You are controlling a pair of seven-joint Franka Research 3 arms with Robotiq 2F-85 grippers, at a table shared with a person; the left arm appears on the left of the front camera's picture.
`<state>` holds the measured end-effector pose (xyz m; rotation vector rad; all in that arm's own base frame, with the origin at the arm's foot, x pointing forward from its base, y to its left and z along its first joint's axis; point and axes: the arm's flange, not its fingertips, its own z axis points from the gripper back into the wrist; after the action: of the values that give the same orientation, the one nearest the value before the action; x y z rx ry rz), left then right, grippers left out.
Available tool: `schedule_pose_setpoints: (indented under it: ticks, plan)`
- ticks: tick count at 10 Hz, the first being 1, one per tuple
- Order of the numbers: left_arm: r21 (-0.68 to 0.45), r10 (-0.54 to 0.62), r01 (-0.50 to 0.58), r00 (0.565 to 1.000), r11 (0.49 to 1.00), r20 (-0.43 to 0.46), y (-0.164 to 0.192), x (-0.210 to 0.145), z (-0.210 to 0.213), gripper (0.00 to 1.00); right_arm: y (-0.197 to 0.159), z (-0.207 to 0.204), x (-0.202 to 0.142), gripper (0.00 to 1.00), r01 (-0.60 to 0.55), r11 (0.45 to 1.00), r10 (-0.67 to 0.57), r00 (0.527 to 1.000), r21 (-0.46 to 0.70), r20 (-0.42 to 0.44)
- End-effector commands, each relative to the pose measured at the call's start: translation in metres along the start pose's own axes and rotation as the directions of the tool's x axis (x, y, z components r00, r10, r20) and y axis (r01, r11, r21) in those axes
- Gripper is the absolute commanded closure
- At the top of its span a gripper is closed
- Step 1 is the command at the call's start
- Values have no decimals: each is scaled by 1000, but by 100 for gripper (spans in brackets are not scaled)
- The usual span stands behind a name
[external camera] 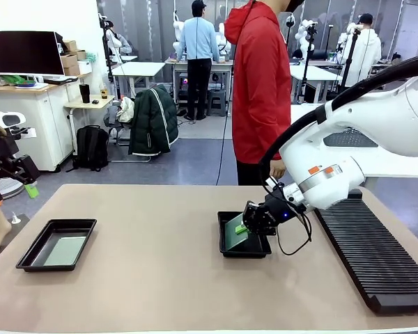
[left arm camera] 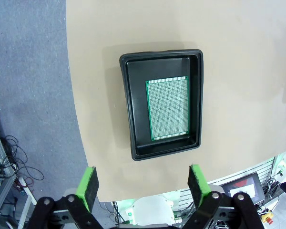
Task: Inspect and transfer BCBs to ESD trays.
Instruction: Pick up the Blank PCB from the PCB Rack and place it in the right ESD tray.
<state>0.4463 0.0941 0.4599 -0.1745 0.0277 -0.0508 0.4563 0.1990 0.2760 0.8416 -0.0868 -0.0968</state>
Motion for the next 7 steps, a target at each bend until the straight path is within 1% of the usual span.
schedule_pose_setpoints:
  ticks: [1, 2, 6, 7]
  plan:
    - [-6, -8, 8, 1000, 1000, 10, 1, -1, -1, 0, -5, -9, -3, 97, -22, 1000, 22, 1000, 4, 20]
    - [-6, -8, 8, 1000, 1000, 10, 1, -1, -1, 0, 0, 0, 0, 97, 0, 1000, 0, 1000, 0, 0]
    - [-6, -8, 8, 1000, 1000, 10, 1, -1, -1, 0, -2, -1, 0, 97, 0, 1000, 0, 1000, -2, -2]
    - [-6, -8, 8, 1000, 1000, 10, 1, -1, -1, 0, 3, -1, 0, 84, 3, 1000, -3, 1000, -25, -10]
